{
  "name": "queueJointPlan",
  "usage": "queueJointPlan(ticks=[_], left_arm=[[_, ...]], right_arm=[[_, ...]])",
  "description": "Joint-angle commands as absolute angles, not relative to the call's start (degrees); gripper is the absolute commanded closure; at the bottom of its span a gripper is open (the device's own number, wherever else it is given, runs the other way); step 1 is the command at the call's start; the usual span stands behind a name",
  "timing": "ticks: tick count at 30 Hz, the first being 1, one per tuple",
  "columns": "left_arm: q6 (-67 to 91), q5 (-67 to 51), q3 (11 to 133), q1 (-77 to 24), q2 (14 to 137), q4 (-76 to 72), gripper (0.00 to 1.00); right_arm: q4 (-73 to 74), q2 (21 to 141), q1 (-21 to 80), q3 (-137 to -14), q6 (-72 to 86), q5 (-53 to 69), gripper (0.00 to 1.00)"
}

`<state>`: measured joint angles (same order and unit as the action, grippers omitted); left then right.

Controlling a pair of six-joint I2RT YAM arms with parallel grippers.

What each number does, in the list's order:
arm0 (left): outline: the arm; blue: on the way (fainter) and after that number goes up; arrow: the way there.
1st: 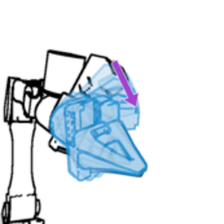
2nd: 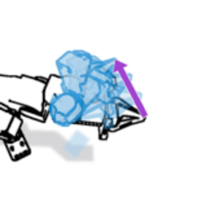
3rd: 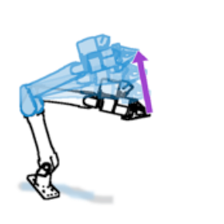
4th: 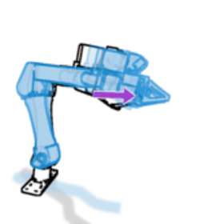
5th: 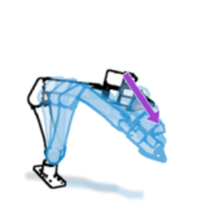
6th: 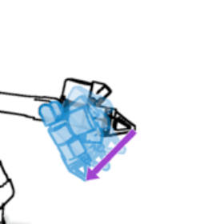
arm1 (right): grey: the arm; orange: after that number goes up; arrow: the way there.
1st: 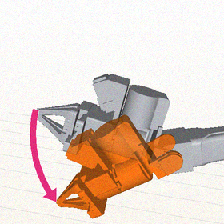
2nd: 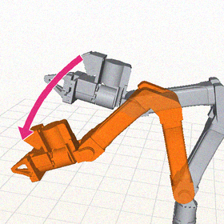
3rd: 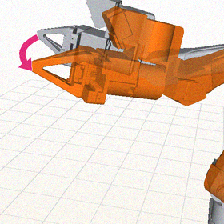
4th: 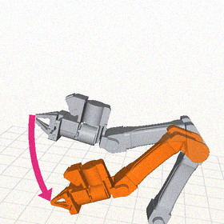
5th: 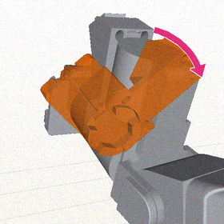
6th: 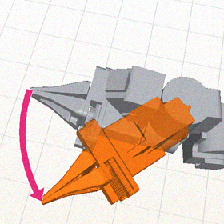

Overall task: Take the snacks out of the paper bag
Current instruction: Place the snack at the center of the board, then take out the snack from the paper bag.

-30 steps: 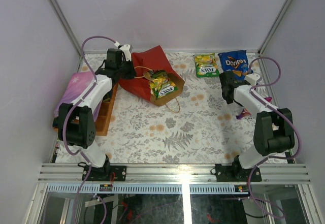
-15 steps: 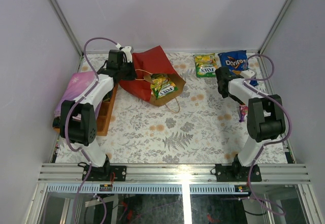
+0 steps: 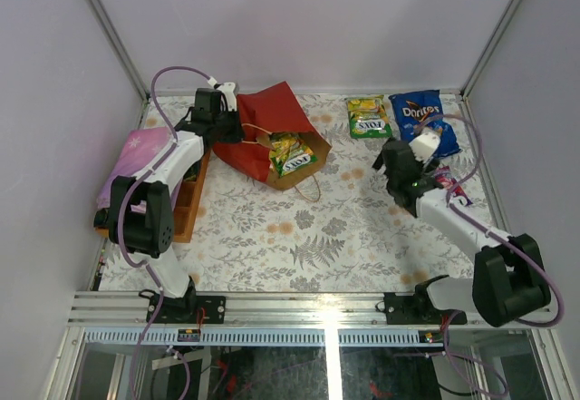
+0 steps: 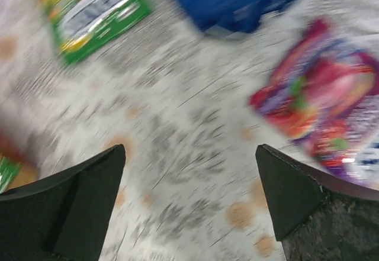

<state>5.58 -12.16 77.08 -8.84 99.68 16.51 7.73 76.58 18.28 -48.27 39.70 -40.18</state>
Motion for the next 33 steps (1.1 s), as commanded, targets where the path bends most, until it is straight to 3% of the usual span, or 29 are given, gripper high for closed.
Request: queueJointPlan(ticks=[1, 3, 5, 11, 26, 33], left_arm=[[5.54, -10.01, 77.98, -7.69, 99.73, 16.05, 0.94], [5.60, -9.83, 77.51, -7.65, 99.22, 15.54, 0.93], [5.62, -10.09, 77.42, -7.65, 98.97, 15.37, 0.91], [5.54, -10.01, 76.98, -7.64, 97.78, 15.55, 0.89], [5.32, -10.11, 74.71, -7.65, 93.99, 13.67, 0.85], [5.44, -10.87, 74.99, -7.66, 94.30, 13.80, 0.85]], right_arm=[[-14.42, 75.70, 30.34, -41.47, 29.00, -26.85, 0.01], [-16.20, 80.47, 36.84, -43.25, 27.61, -27.72, 0.00], [-22.63, 83.86, 40.43, -43.12, 28.60, -20.92, 0.01], [-42.86, 94.59, 41.18, -45.02, 41.24, -5.99, 0.06], [-51.67, 110.69, 37.98, -49.69, 68.44, -11.99, 0.20], [-53.71, 115.31, 36.16, -50.25, 75.97, -12.96, 0.32]])
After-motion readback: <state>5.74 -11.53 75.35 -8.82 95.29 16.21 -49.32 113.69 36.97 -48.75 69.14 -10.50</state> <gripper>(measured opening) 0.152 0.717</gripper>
